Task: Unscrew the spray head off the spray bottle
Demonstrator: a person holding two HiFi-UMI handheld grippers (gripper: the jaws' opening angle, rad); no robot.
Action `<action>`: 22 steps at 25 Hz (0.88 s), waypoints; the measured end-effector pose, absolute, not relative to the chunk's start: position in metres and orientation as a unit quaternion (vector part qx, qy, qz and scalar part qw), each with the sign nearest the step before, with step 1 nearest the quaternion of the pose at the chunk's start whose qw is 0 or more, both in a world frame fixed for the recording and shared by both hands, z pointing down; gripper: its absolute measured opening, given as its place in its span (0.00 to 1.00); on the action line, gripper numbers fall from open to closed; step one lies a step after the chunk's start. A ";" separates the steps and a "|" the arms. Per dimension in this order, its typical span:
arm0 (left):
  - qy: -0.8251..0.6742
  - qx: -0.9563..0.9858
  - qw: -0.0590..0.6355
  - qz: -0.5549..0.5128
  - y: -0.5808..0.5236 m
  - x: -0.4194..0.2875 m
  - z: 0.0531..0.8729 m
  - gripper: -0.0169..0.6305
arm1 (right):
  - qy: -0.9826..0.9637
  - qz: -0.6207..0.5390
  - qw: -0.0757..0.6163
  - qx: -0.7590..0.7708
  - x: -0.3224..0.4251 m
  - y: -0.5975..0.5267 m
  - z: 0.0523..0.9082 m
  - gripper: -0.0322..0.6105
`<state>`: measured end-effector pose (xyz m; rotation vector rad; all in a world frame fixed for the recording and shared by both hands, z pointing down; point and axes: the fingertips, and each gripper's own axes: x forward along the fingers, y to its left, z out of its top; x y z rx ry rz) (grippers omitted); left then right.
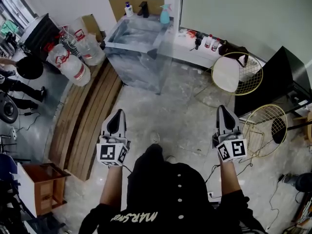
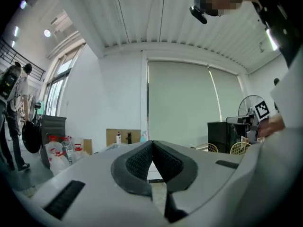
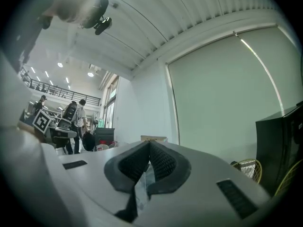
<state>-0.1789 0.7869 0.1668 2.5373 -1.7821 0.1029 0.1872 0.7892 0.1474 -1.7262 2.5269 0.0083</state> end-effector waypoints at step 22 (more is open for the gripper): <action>-0.532 0.847 0.004 0.002 0.536 -0.195 0.169 0.06 | 0.801 0.006 0.019 -0.599 0.168 0.572 0.147 0.07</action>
